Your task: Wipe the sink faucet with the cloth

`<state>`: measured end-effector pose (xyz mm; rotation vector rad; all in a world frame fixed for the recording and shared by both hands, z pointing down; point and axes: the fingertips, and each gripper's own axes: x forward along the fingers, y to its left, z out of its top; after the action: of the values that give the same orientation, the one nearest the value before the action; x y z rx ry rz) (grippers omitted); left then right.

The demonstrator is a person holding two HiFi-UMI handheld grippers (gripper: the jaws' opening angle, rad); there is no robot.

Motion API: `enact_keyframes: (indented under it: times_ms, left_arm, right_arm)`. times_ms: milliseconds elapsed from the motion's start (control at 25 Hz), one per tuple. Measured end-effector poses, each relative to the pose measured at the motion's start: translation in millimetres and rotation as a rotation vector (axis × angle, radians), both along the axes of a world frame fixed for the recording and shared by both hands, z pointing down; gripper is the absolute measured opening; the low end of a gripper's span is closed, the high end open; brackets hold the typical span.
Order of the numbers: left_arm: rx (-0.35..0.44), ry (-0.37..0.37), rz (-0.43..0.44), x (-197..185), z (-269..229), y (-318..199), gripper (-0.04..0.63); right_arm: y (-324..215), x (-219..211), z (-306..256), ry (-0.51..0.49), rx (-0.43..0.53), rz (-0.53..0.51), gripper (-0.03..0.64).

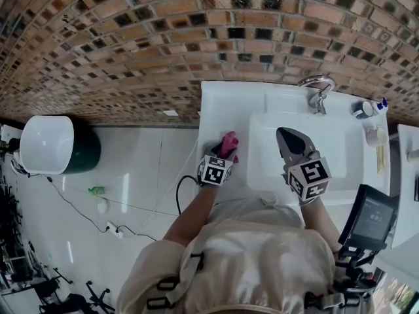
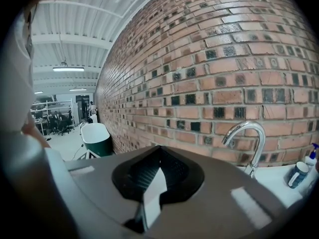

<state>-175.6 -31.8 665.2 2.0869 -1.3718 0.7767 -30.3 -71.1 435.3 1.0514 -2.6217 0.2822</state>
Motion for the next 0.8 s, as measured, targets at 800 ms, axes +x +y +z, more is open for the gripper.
enact_keyframes:
  times_ms: [800]
  left_arm:
    - [0.844, 0.046, 0.11, 50.0, -315.0, -66.0, 0.224]
  right_arm:
    - [-5.0, 3.0, -47.2, -0.047, 0.157, -0.017, -0.006]
